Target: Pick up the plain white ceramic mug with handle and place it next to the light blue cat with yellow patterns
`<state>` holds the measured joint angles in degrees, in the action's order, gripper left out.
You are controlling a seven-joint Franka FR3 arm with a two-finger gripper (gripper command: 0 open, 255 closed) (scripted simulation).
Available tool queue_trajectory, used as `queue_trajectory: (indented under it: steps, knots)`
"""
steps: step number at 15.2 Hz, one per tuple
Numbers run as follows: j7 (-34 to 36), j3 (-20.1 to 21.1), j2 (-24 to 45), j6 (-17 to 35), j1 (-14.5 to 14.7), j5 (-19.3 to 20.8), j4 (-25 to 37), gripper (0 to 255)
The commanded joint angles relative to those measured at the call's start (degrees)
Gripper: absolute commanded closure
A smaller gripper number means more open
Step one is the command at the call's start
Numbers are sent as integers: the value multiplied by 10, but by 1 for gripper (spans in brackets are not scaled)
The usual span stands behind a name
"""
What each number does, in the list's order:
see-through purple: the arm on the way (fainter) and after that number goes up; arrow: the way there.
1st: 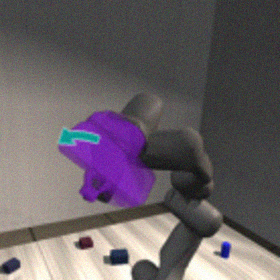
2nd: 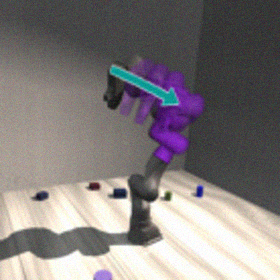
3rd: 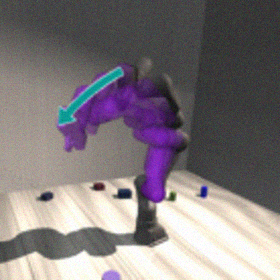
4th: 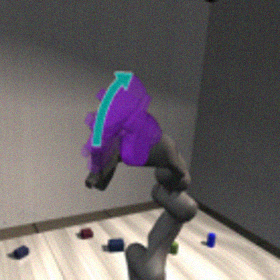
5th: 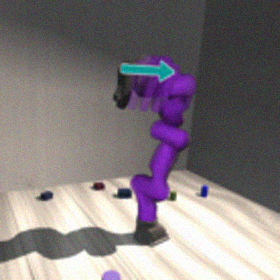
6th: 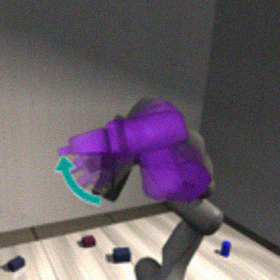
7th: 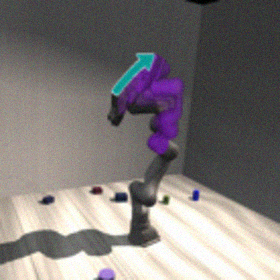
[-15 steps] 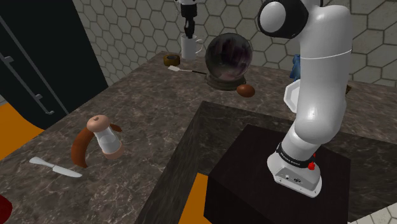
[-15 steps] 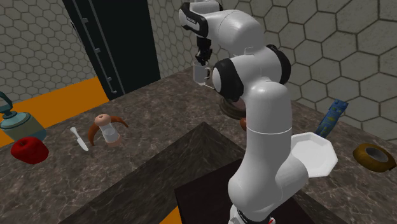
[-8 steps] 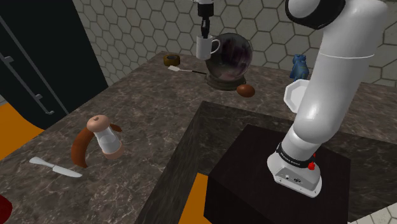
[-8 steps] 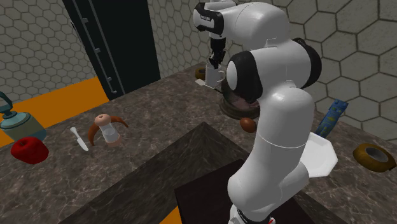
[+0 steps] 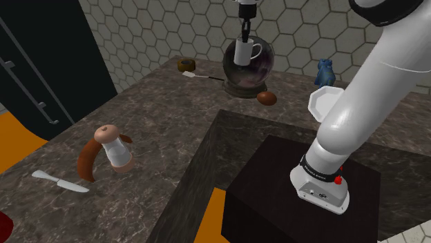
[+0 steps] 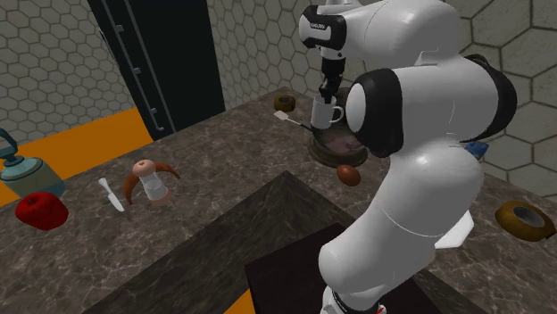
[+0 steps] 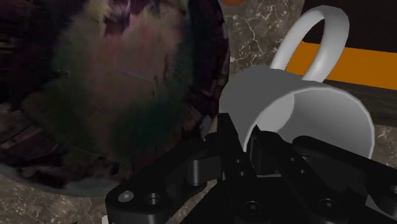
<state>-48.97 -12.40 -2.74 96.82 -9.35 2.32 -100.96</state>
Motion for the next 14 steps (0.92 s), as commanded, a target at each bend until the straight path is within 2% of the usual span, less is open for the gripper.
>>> queue_trajectory:
  steps: [1,7,14]
  knots:
    - [-18,-10,-31,9,-10,8,-38,255]
    - [-74,-43,-106,15,-40,34,-114,255]
    - [-146,-90,-173,14,-79,70,-171,255]
